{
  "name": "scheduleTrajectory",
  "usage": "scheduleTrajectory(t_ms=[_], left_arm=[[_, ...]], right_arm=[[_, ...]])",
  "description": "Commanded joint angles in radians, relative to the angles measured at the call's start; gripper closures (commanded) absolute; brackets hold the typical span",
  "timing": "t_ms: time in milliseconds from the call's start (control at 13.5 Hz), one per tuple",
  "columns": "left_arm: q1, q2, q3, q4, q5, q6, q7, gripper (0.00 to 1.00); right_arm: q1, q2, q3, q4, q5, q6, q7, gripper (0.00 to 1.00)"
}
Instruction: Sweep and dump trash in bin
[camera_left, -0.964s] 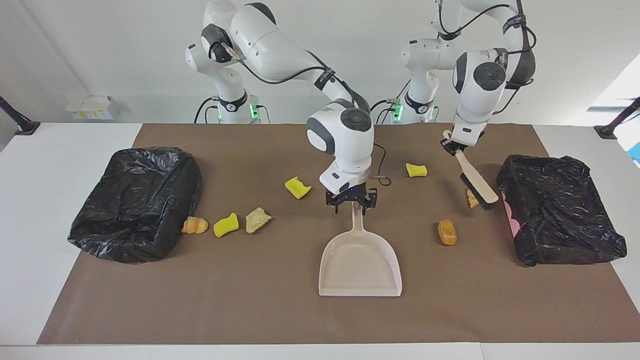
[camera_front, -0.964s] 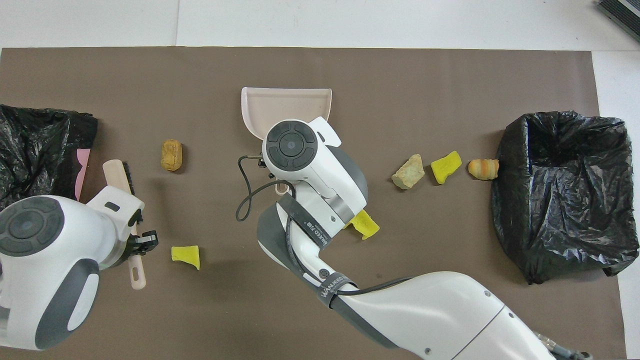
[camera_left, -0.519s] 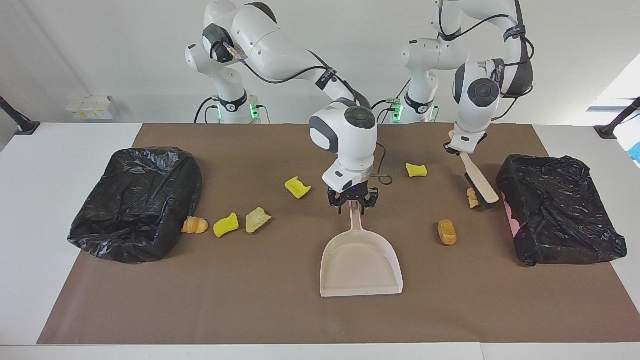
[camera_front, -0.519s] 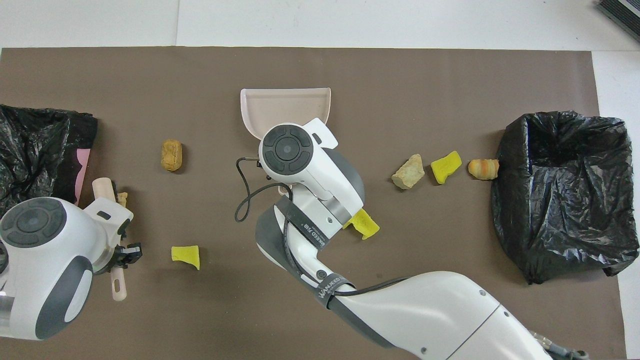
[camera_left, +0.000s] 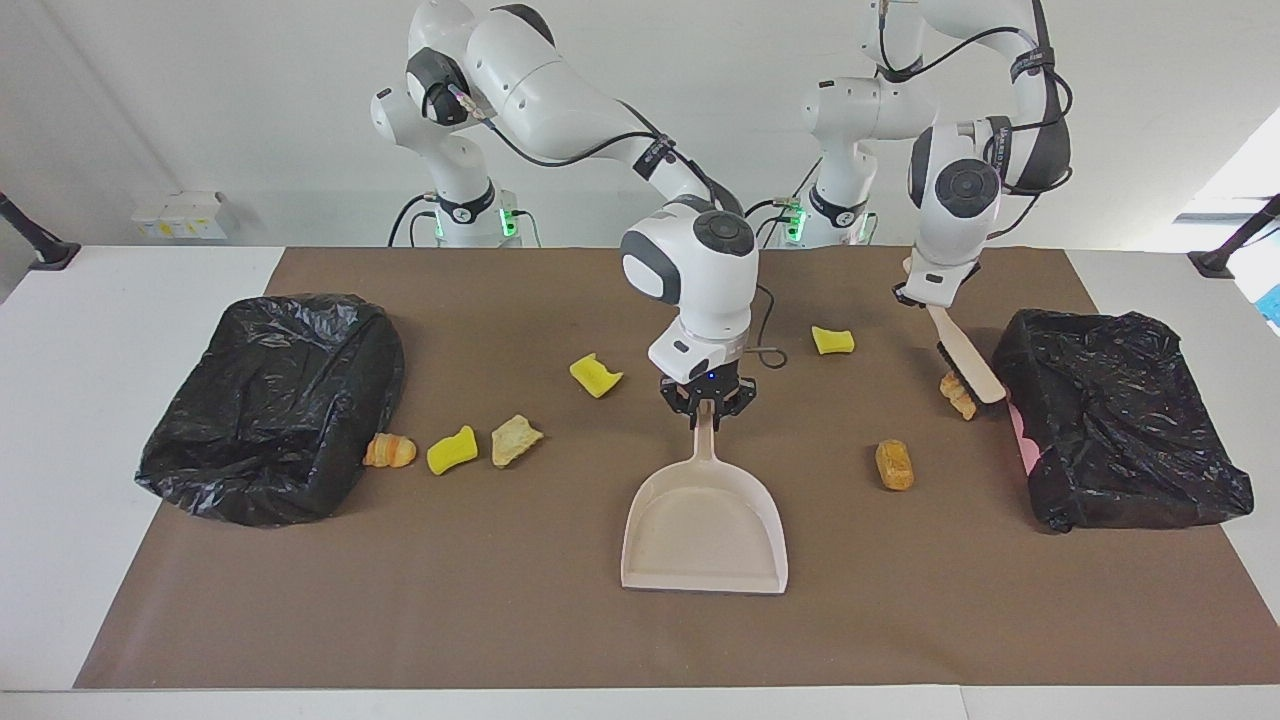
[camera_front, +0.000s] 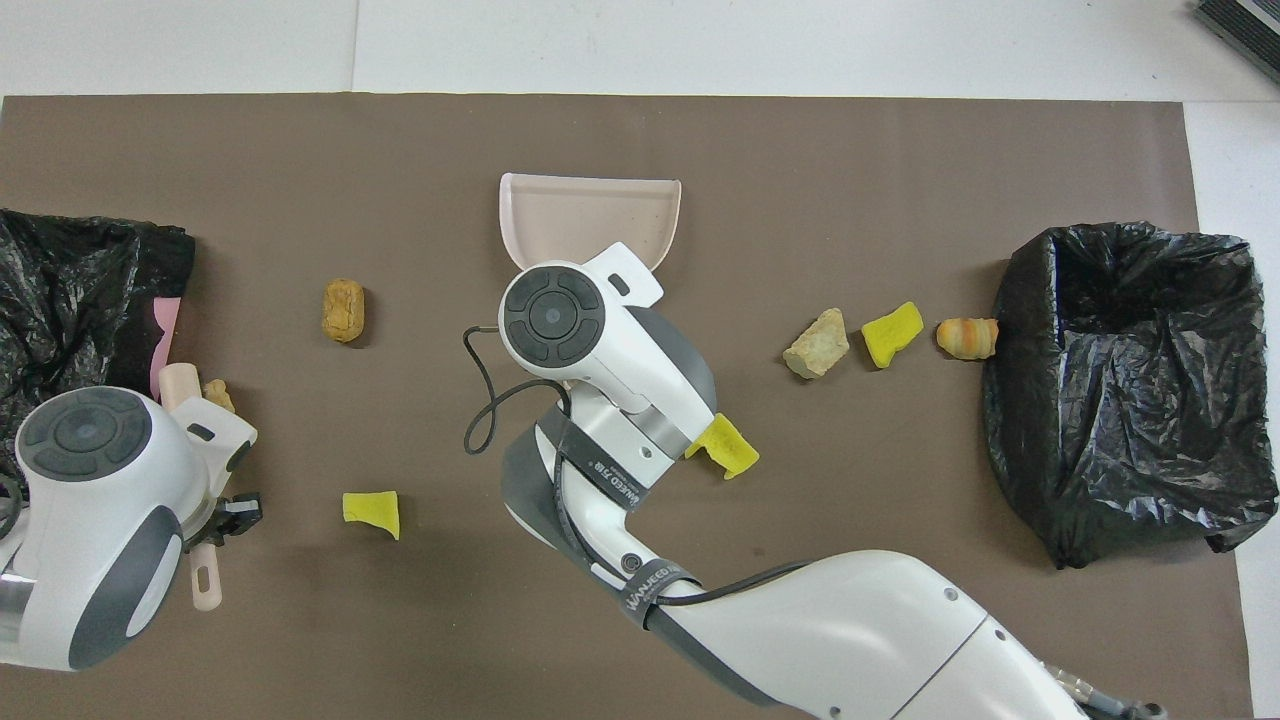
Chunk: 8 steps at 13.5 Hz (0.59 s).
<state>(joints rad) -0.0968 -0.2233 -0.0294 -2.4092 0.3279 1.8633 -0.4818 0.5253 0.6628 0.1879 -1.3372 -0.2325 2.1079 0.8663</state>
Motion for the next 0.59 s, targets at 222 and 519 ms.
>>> scheduleTrajectory(t_ms=[222,519], left_arm=[[0.000,0.012,-0.001,-0.014,0.069,-0.023,-0.026,1.00],[-0.008,0.035,-0.006,-0.044,0.071,0.000,-0.093,1.00]], right_arm=[[-0.047,-0.043,0.013,0.000,-0.013,-0.050,-0.090,1.00],[-0.086,-0.121,0.015,-0.010,0.018,-0.150,-0.247,1.00]])
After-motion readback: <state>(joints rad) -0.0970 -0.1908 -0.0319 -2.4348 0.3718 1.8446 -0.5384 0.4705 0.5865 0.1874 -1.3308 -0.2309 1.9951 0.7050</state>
